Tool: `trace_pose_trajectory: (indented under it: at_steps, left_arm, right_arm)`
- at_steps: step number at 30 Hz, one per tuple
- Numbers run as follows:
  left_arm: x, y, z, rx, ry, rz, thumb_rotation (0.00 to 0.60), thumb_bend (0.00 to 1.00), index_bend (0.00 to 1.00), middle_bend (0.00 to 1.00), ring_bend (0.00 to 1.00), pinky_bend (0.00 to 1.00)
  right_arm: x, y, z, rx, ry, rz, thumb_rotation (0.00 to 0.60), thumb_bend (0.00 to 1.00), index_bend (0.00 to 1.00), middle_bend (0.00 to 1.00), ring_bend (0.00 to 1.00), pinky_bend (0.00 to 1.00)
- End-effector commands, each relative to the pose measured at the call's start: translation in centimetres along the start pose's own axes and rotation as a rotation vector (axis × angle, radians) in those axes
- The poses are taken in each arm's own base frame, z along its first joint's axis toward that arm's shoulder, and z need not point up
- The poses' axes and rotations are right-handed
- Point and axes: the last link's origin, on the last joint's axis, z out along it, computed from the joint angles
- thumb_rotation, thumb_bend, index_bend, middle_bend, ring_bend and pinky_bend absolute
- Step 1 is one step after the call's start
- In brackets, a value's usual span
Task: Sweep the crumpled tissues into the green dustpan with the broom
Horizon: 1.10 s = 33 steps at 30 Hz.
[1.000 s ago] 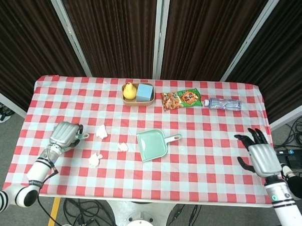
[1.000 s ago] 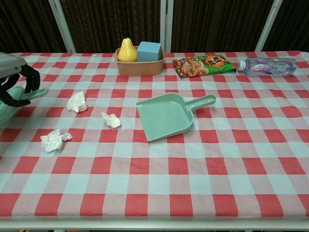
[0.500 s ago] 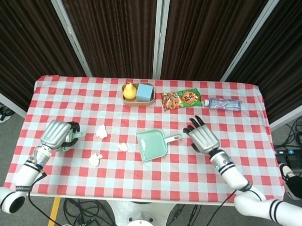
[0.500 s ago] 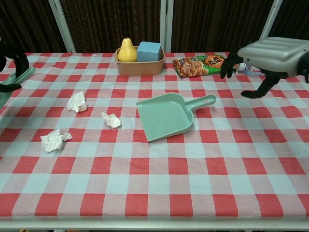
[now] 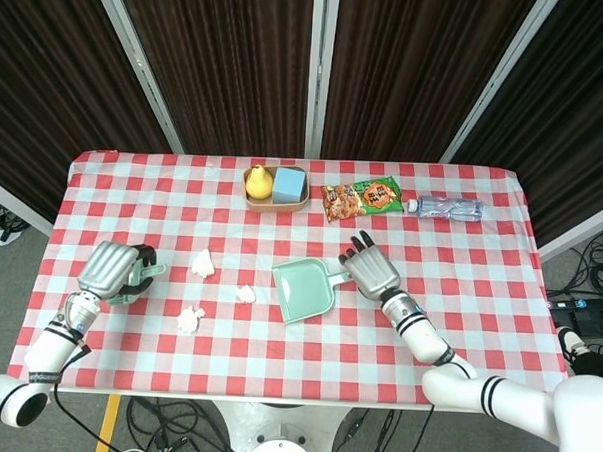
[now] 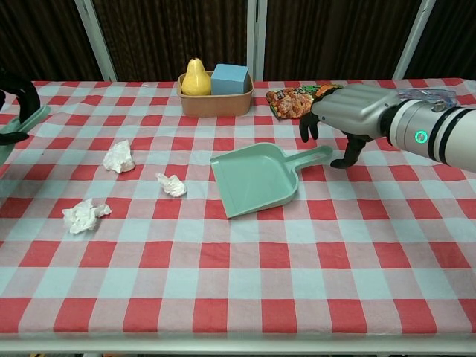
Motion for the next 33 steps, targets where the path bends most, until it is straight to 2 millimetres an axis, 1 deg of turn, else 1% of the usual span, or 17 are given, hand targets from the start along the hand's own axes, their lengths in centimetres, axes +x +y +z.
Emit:
trace_pose_trajectory:
  at_steps: [1, 3, 8, 17, 20, 25, 28, 33]
  left_arm:
    - [0.0, 0.0, 0.0, 0.0, -0.001, 0.0, 0.6, 0.43, 0.53, 0.55, 0.74, 0.89]
    - [0.0, 0.0, 0.0, 0.0, -0.004, -0.003, 0.6, 0.43, 0.53, 0.55, 0.74, 0.89]
    - [-0.1, -0.1, -0.1, 0.001, -0.009, -0.004, 0.6, 0.43, 0.53, 0.55, 0.74, 0.89]
    - [-0.3, -0.2, -0.1, 0.002, -0.012, -0.005, 0.6, 0.43, 0.53, 0.55, 0.74, 0.89]
    - [-0.3, -0.3, -0.1, 0.002, -0.013, -0.005, 0.6, 0.43, 0.53, 0.55, 0.74, 0.89]
    - [-0.4, -0.4, -0.1, 0.005, -0.012, -0.009, 0.6, 0.43, 0.53, 0.55, 0.74, 0.89]
    - [-0.5, -0.5, -0.1, 0.007, -0.012, -0.012, 0.6, 0.43, 0.53, 0.55, 0.74, 0.89]
    - [-1.0, -0.6, 0.0, 0.001, -0.015, -0.021, 0.6, 0.43, 0.53, 0.55, 0.74, 0.89]
  right_arm:
    - [-0.1, -0.5, 0.4, 0.004, -0.002, 0.003, 0.6, 0.2, 0.33, 0.34, 0.11, 0.09]
    - [-0.3, -0.9, 0.6, 0.006, -0.002, 0.008, 0.6, 0.22, 0.34, 0.35, 0.12, 0.09]
    - [-0.4, -1.6, 1.1, 0.01, 0.001, 0.012, 0.6, 0.22, 0.35, 0.37, 0.13, 0.1]
    - [-0.4, -2.0, 1.4, 0.005, 0.006, 0.003, 0.6, 0.22, 0.38, 0.4, 0.16, 0.11]
    - [-0.4, -2.0, 1.5, 0.002, 0.006, 0.001, 0.6, 0.22, 0.41, 0.42, 0.17, 0.11]
    - [-0.2, -2.2, 1.7, -0.005, 0.021, 0.008, 0.6, 0.27, 0.52, 0.47, 0.23, 0.14]
    - [0.1, -2.4, 1.9, -0.007, 0.034, 0.028, 0.6, 0.32, 0.61, 0.54, 0.29, 0.17]
    - [0.9, -2.4, 1.9, -0.002, 0.045, 0.036, 0.6, 0.35, 0.67, 0.58, 0.33, 0.19]
